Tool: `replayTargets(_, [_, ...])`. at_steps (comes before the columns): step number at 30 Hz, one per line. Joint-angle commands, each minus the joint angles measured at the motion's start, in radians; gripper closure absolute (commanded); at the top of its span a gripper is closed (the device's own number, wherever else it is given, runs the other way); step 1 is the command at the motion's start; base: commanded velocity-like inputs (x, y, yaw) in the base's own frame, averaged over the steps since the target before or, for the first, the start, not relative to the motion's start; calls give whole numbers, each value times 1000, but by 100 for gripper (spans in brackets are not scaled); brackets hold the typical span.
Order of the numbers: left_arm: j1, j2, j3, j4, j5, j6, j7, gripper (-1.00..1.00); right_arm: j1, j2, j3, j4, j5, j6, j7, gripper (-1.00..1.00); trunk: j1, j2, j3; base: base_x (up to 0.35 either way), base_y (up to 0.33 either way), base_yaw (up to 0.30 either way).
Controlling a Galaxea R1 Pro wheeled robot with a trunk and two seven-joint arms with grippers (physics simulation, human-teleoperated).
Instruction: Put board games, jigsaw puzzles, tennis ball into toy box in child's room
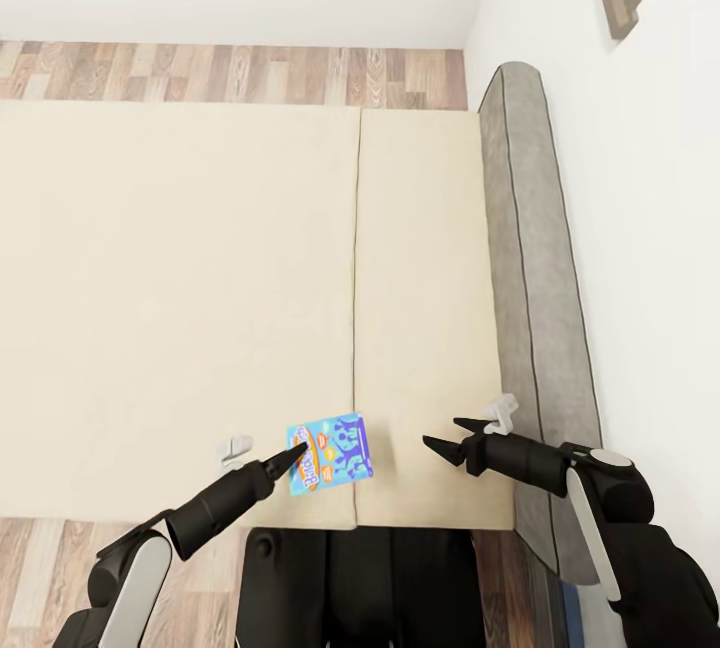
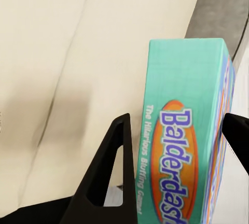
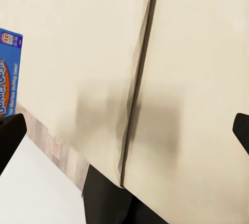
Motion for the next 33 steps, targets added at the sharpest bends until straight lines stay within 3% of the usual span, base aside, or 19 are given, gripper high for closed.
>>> replayTargets(1, [-1, -1, 3, 0, 9, 12, 8, 100, 0, 0, -1, 0, 1, 7, 4, -100, 1, -1, 1, 0, 0, 0])
replayTargets(15, [1, -1, 8, -11, 40, 63, 57, 100, 0, 0, -2, 0, 1, 2, 4, -100, 1, -1, 24, 0, 0, 0])
replayTargets(33, [-4, -4, 6, 4, 29, 52, 81, 100, 0, 0, -3, 0, 0, -1, 3, -100, 1, -1, 51, 0, 0, 0])
